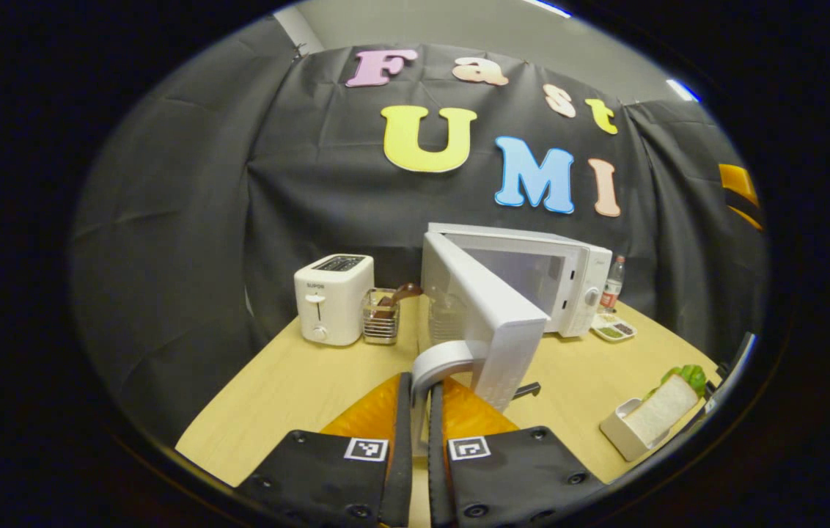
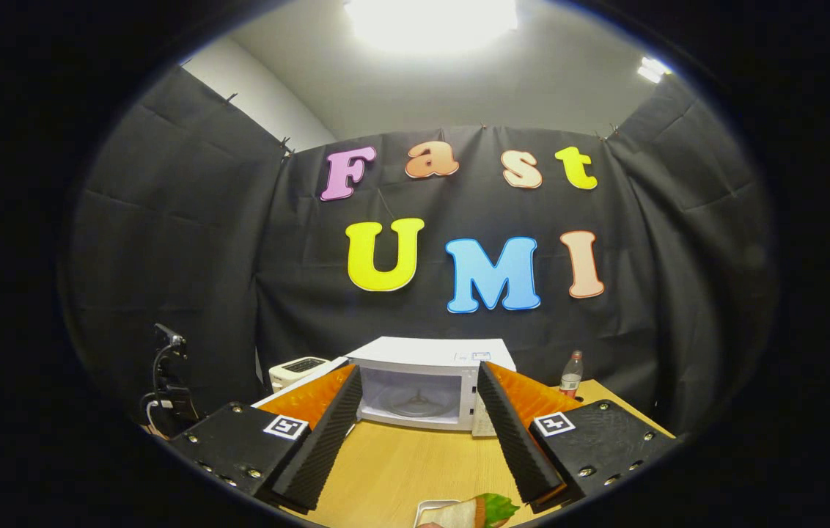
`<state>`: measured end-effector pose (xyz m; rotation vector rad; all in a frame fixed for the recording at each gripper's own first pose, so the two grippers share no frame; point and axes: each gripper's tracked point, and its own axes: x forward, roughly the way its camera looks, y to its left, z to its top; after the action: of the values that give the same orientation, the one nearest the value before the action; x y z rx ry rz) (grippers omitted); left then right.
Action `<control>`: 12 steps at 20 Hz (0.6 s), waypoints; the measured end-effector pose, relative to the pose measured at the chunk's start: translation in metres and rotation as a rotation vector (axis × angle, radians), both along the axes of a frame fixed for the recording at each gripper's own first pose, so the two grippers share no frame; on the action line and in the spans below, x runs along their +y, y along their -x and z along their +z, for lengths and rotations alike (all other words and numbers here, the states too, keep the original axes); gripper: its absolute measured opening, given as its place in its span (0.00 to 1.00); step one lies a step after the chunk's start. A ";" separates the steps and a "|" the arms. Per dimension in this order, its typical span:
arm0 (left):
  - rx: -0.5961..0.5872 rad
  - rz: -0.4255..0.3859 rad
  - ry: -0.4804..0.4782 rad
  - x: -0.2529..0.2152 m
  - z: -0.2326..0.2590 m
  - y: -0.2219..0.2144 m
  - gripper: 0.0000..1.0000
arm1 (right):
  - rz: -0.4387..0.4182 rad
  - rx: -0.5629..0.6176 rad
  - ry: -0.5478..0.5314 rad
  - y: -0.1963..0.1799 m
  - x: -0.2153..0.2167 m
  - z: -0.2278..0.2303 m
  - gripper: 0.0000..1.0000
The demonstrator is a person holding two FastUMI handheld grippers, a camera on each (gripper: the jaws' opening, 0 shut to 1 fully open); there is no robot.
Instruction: Open the microwave oven with the left hand, put the food in, and close the microwave oven.
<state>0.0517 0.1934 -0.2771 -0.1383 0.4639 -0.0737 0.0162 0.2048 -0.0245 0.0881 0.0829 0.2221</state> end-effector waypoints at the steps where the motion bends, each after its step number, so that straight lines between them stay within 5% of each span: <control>1: 0.004 0.013 0.003 0.007 0.001 0.002 0.17 | 0.003 0.000 -0.002 -0.001 0.004 0.000 0.96; 7: -0.072 0.145 0.026 0.056 0.048 0.031 0.17 | 0.031 0.040 -0.001 -0.005 0.002 -0.012 0.96; 9: -0.129 0.171 0.032 0.057 0.079 0.038 0.35 | 0.029 0.069 0.023 -0.008 -0.010 -0.023 0.96; 12: -0.197 0.193 0.010 0.049 0.117 0.046 1.00 | 0.027 0.152 0.038 -0.012 -0.031 -0.053 0.96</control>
<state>0.0057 0.2425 -0.1603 -0.1833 0.2524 0.0986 0.0285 0.1739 -0.0775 0.0656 0.2392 0.2404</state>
